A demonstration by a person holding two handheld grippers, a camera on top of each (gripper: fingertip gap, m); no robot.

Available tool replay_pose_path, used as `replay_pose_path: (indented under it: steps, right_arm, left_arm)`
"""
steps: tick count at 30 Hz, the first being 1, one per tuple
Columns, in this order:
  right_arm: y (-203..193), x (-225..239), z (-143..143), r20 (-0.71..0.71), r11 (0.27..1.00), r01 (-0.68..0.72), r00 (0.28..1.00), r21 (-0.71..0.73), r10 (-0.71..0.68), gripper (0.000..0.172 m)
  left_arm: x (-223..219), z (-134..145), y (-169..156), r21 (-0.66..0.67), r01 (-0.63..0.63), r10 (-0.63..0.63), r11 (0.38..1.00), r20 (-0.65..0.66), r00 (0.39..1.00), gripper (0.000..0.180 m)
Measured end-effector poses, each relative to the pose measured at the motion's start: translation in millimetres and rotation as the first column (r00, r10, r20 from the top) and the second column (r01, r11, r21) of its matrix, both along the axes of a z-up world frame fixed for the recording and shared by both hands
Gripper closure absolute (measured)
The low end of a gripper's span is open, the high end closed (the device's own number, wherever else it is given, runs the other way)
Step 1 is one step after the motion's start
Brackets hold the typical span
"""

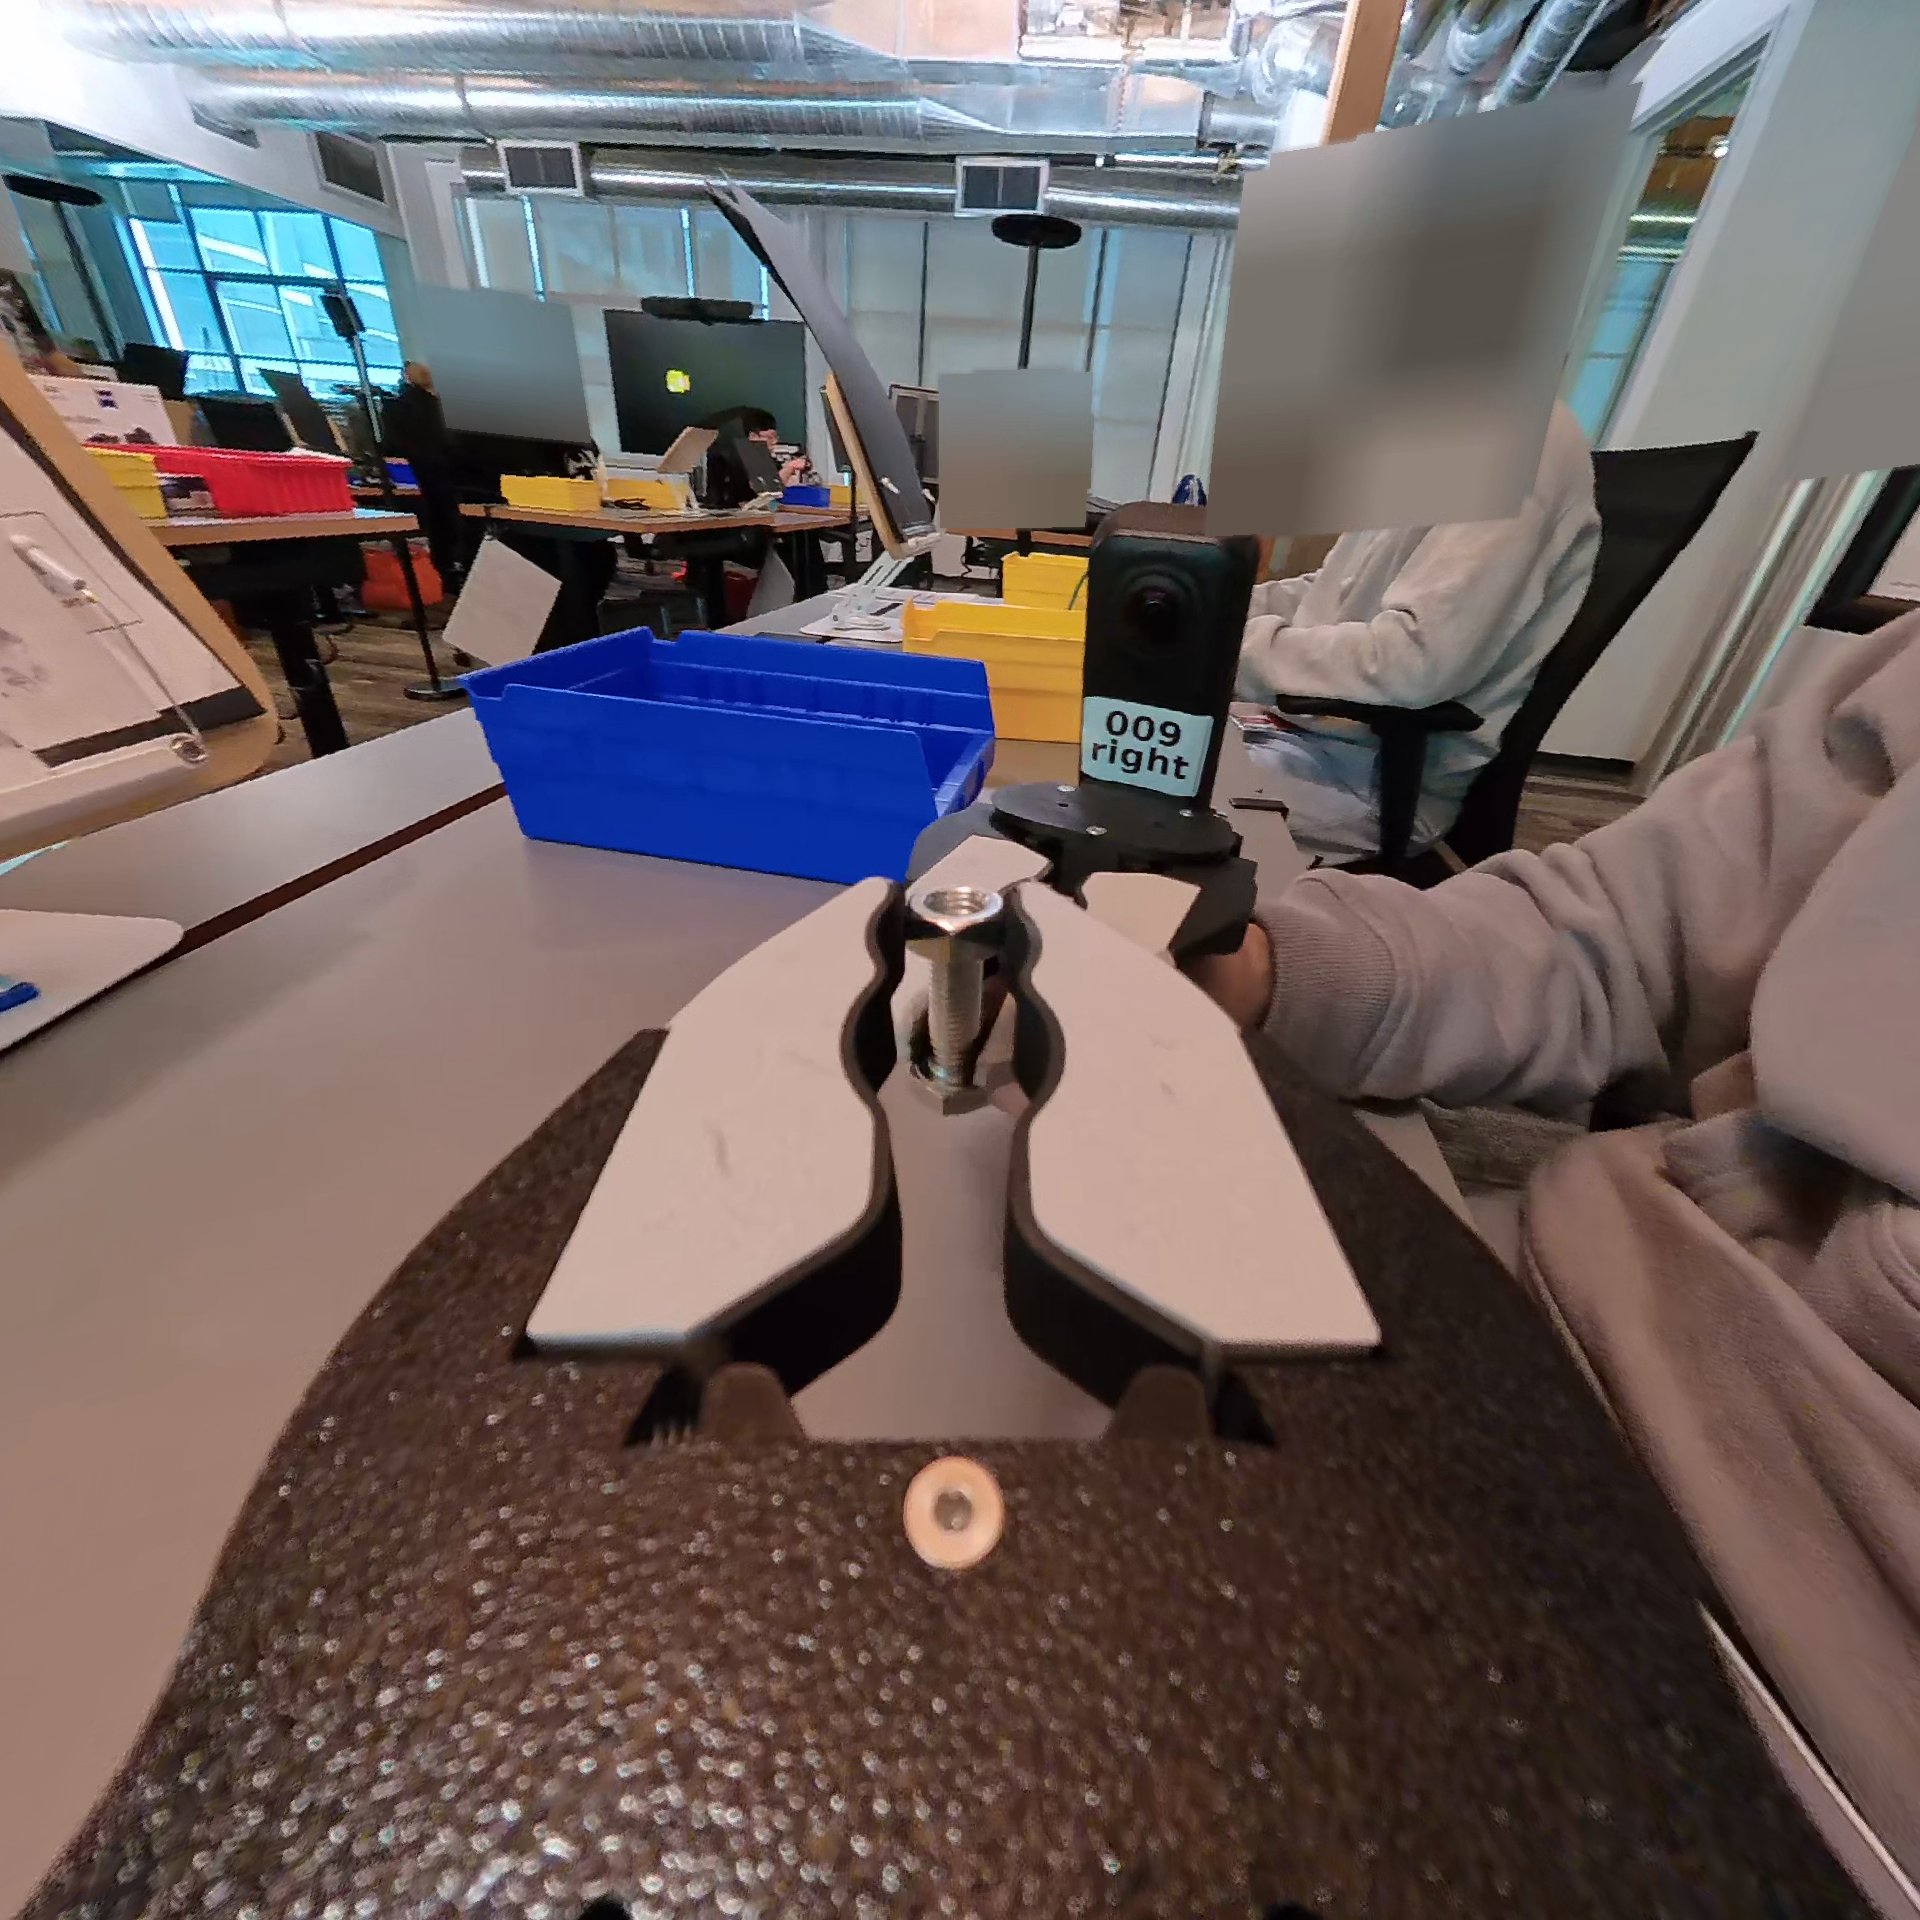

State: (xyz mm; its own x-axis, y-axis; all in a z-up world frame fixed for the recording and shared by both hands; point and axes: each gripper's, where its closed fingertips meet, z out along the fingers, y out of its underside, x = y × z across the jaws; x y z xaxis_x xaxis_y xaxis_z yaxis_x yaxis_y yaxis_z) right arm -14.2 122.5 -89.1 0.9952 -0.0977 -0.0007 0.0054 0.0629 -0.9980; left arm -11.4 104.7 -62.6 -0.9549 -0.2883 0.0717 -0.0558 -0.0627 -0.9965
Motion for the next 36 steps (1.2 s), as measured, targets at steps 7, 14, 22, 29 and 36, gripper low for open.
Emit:
replay_pose_path:
  steps: [7, 14, 22, 29, 36]
  right_arm:
    - [3, -15, -2, -0.046, 0.992, -0.124, 0.991, 0.003, 0.124, 0.163]
    - [5, -23, -3, -0.063, 0.985, -0.174, 0.983, 0.001, 0.174, 0.163]
    - [3, -41, -1, -0.104, 0.951, -0.309, 0.945, 0.019, 0.309, 0.162]
    - [4, -31, 0, 0.004, 0.98, -0.197, 0.98, -0.006, 0.197, 0.162]
    - [-2, 5, 4, 0.123, 0.994, 0.104, 0.987, -0.014, -0.102, 0.162]
  left_arm:
    - [-16, -2, 3, 0.008, 0.159, -0.158, 0.987, -0.022, 0.987, 0.164]
    - [-23, -3, 4, 0.024, 0.219, -0.219, 0.975, -0.025, 0.976, 0.164]
    - [-40, -2, 4, 0.015, 0.372, -0.369, 0.928, -0.077, 0.926, 0.164]
    - [-31, 0, 3, 0.012, 0.282, -0.282, 0.959, -0.045, 0.958, 0.164]
    - [1, 9, 0, 0.036, -0.084, 0.082, 0.996, 0.052, 0.995, 0.164]
